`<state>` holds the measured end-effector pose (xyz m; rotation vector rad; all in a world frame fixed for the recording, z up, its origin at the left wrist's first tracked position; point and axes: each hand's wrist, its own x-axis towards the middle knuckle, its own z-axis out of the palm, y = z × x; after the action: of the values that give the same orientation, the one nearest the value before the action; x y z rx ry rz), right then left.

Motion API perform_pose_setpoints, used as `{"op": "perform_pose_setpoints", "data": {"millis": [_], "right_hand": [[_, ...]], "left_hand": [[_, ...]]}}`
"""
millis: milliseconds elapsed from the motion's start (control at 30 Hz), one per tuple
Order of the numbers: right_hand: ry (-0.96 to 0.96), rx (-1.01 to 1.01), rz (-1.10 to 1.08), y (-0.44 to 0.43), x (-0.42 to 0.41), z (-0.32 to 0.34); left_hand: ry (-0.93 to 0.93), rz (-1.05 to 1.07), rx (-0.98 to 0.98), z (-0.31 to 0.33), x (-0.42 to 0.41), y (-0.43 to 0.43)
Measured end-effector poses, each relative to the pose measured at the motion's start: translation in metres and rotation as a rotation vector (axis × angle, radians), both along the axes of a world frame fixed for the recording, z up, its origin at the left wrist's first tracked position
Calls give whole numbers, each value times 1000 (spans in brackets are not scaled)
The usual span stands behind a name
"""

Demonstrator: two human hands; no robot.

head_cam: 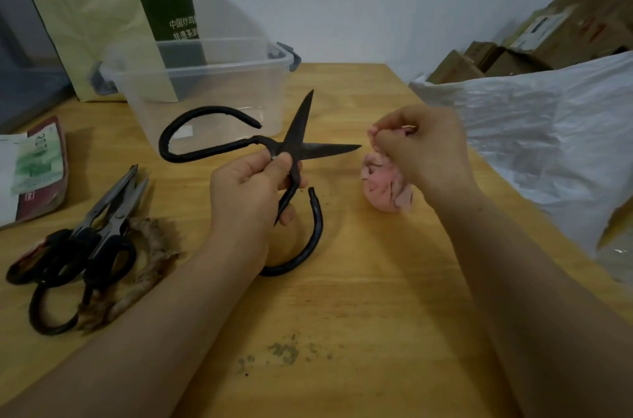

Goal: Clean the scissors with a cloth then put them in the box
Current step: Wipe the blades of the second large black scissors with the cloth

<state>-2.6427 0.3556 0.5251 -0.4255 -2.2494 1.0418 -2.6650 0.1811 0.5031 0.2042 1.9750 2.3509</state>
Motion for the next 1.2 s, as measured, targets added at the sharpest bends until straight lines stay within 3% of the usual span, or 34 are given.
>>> {"op": "perform_pose_setpoints", "data": {"millis": [67,133,200,233,300,367,467,567,633,767,867,933,1000,1133,1200], "right_hand": [[55,-430,68,-1,-1,1],[-12,-893,180,-5,-2,4],[-103,-1172,347,-7,0,8],[-112,-1221,426,-8,1,9],[-91,-1131,489,-14,1,8],[-21,-998,430,-22,-1,4],[57,-973,297,-22,-3,5],[71,-1024,209,-13,-2,10],[50,-1017,161,-11,-3,11],[14,-1015,150,-11,-5,9],[-19,-1022,196,-13,-7,6],[-24,-1055,230,-14,-9,3],[-35,-1081,286,-14,-10,3],[-12,-1148,348,-4,-7,8],[70,-1143,308,3,-4,11]], "left_hand": [[14,1,28,2,2,-1],[22,4,76,4,2,-2],[17,14,111,6,2,-2],[17,19,116,5,1,-1],[26,30,93,3,-1,1],[25,20,57,2,-3,3],[62,-6,-68,2,-8,0],[490,57,-533,-1,-11,-10],[692,81,-718,-2,-9,-13],[1005,211,-861,1,-13,-14],[1090,251,-943,0,-16,-13],[1139,169,-922,-2,-16,-13],[1075,78,-819,-3,-16,-15],[994,199,-692,-1,-21,-18],[748,191,-436,6,-15,-16]]}}
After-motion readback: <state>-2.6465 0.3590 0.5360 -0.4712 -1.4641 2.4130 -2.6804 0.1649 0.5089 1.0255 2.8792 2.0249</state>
